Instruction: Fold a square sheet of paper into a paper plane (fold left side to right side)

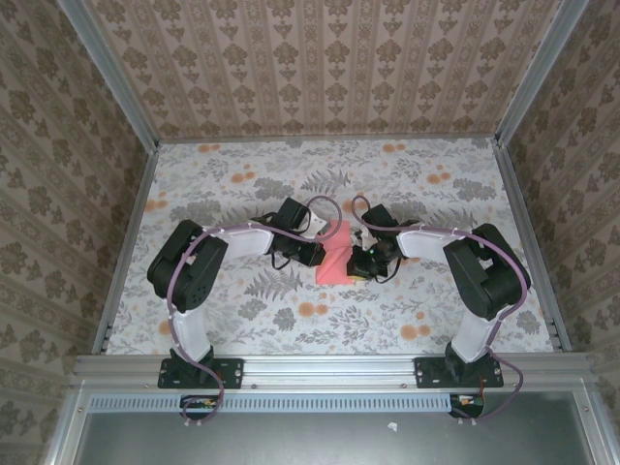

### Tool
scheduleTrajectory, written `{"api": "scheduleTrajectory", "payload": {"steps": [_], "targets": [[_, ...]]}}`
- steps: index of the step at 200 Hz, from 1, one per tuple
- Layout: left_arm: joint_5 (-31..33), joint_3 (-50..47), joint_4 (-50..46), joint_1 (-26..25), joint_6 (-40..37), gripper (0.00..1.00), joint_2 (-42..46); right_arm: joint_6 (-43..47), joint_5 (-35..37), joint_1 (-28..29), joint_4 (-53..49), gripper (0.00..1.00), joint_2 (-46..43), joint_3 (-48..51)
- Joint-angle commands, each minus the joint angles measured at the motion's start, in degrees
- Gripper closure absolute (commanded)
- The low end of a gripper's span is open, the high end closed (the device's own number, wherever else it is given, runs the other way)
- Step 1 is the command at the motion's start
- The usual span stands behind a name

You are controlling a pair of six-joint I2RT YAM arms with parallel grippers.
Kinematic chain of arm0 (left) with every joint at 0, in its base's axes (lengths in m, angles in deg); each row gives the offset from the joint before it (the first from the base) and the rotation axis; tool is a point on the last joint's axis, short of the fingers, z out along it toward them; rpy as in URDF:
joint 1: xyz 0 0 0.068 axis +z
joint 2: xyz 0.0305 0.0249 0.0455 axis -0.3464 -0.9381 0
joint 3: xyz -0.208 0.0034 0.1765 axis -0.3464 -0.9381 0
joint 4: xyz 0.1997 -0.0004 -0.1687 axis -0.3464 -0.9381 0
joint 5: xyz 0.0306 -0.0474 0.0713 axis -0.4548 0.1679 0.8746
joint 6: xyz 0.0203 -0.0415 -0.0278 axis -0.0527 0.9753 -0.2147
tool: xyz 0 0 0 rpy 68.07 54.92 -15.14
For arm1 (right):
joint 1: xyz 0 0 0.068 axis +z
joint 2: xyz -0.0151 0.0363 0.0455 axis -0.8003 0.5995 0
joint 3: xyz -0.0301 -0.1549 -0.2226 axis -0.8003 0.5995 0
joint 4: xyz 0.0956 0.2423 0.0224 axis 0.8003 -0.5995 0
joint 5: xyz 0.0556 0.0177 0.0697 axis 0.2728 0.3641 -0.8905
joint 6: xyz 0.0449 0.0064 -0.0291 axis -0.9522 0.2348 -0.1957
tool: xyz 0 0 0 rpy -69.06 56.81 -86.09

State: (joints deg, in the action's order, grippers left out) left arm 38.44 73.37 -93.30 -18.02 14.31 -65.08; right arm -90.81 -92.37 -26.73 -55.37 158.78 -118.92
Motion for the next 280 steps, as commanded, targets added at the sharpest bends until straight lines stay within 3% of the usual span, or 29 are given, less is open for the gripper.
{"api": "scheduleTrajectory", "payload": {"steps": [1, 77, 172, 220, 280], "targets": [[0.16, 1.37, 0.82, -0.46, -1.59, 0.91, -0.54, 0.79, 3.14, 0.28, -4.1, 0.92, 2.12, 0.44], [0.4, 1.49, 0.83, -0.47, -1.78, 0.91, -1.14, 0.66, 2.93, 0.28, -3.87, 0.92, 2.0, 0.47], [1.5, 0.86, -0.38, -0.83, -2.88, 0.91, -2.1, -3.11, -5.3, -2.09, 9.04, 0.91, -4.72, 1.78], [2.38, 0.96, -0.58, -1.16, -3.17, 0.92, -2.02, -9.07, -7.51, -2.07, 19.36, 0.92, -0.62, 0.27], [3.22, 1.36, -1.11, -1.59, -3.48, 0.92, -2.2, -9.31, -7.47, -1.21, 20.08, 0.93, 5.69, -4.08]]}}
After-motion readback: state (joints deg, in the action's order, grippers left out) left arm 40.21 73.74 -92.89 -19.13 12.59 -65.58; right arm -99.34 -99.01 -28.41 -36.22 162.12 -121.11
